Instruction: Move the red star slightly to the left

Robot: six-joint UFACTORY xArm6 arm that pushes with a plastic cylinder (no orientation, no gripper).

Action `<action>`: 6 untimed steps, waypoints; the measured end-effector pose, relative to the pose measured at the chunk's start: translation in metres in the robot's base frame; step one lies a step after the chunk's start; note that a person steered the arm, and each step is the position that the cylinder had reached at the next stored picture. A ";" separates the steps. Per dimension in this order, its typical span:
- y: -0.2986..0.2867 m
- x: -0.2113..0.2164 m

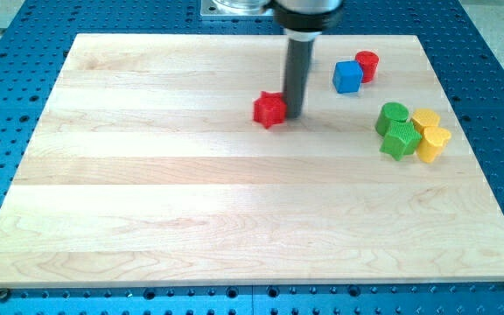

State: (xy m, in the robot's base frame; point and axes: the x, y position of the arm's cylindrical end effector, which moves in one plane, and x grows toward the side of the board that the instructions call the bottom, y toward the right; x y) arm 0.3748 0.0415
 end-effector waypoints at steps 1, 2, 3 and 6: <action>-0.015 0.000; 0.026 0.000; 0.024 0.000; -0.075 -0.008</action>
